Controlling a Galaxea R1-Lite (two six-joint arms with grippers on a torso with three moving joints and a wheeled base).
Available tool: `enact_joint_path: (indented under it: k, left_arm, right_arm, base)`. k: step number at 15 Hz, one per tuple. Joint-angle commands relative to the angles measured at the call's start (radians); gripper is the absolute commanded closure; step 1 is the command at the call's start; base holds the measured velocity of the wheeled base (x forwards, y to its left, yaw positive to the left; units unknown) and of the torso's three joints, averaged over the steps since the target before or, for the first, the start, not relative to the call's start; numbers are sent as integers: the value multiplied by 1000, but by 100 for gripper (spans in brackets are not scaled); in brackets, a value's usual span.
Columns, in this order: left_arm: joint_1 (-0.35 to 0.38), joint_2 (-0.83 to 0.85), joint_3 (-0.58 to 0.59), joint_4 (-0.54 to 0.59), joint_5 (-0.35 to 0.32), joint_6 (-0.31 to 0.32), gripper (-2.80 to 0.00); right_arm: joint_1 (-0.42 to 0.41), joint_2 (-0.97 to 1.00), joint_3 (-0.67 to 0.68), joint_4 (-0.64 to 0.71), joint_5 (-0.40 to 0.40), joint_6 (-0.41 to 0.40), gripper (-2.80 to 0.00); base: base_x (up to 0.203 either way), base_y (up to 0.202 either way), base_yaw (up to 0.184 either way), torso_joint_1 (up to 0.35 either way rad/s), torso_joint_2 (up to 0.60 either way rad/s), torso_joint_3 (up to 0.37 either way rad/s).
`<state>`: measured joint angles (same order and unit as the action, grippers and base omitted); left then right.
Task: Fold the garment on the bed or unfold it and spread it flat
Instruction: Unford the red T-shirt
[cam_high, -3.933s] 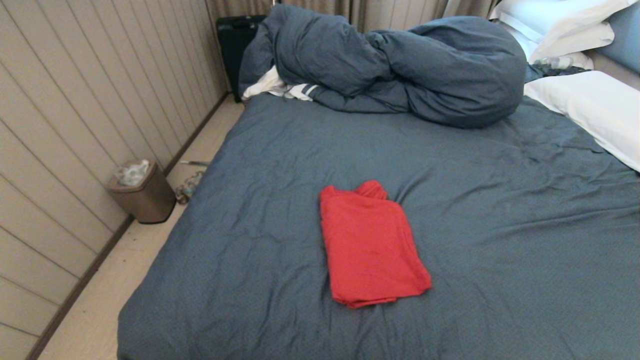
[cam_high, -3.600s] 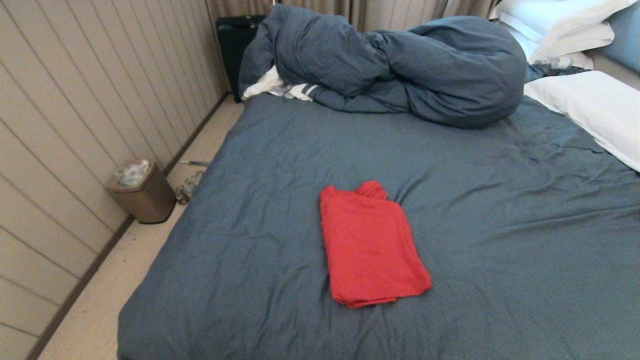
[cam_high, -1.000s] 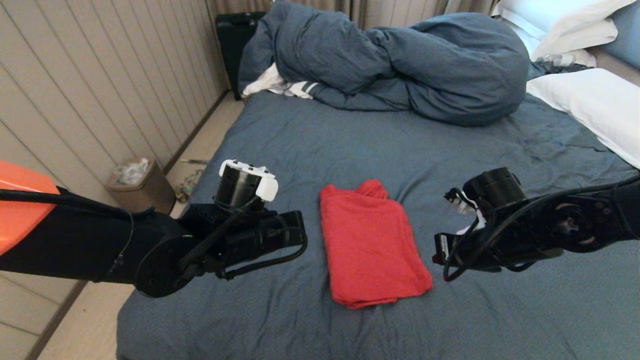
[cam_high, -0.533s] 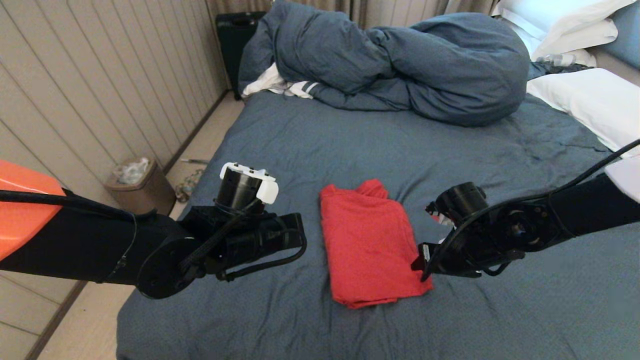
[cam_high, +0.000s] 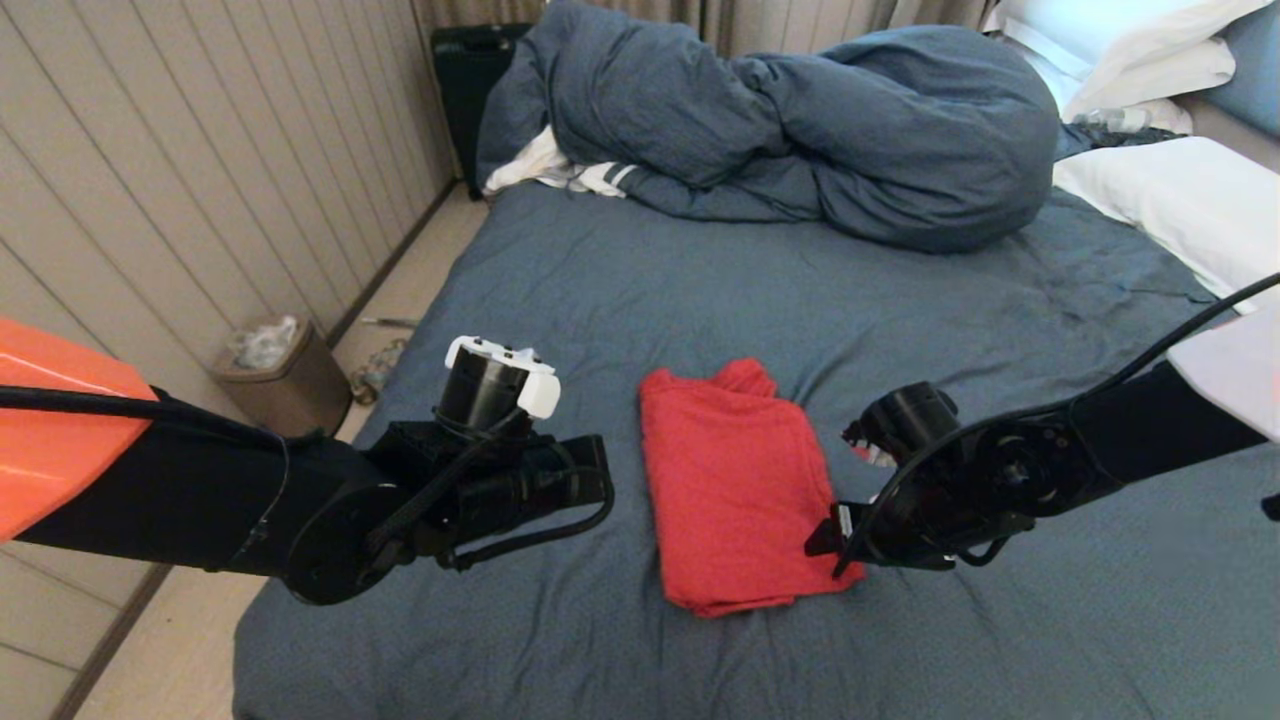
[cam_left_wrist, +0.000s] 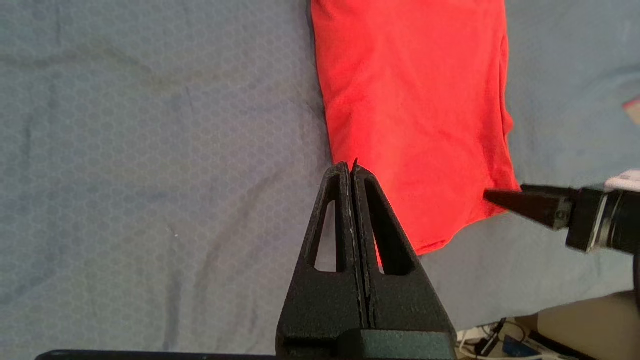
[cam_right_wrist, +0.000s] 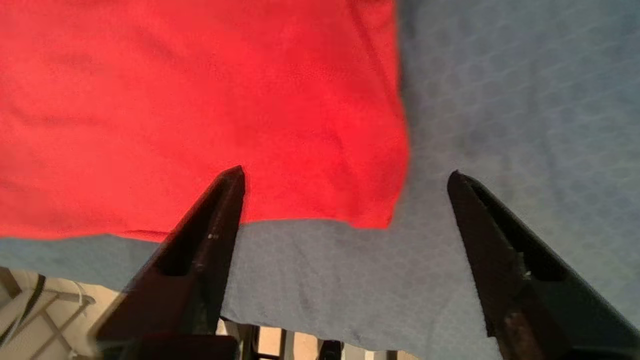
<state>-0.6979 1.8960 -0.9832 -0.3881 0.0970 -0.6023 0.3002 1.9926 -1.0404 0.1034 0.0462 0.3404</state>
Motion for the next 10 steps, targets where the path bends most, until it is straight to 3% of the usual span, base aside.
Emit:
enact_joint_path:
  k: [1,10]
  left_arm:
    - [0,2,1,-4,1,-4,0]
    - [0,5,2,-9,3,-5,0]
  right_arm:
    - [3,12,3,-2,0,0,0]
    - [7,-2,8,-63,-5,2,0]
  base:
    - [0,0,0,0,0,0]
    - [0,0,0,0,0,0]
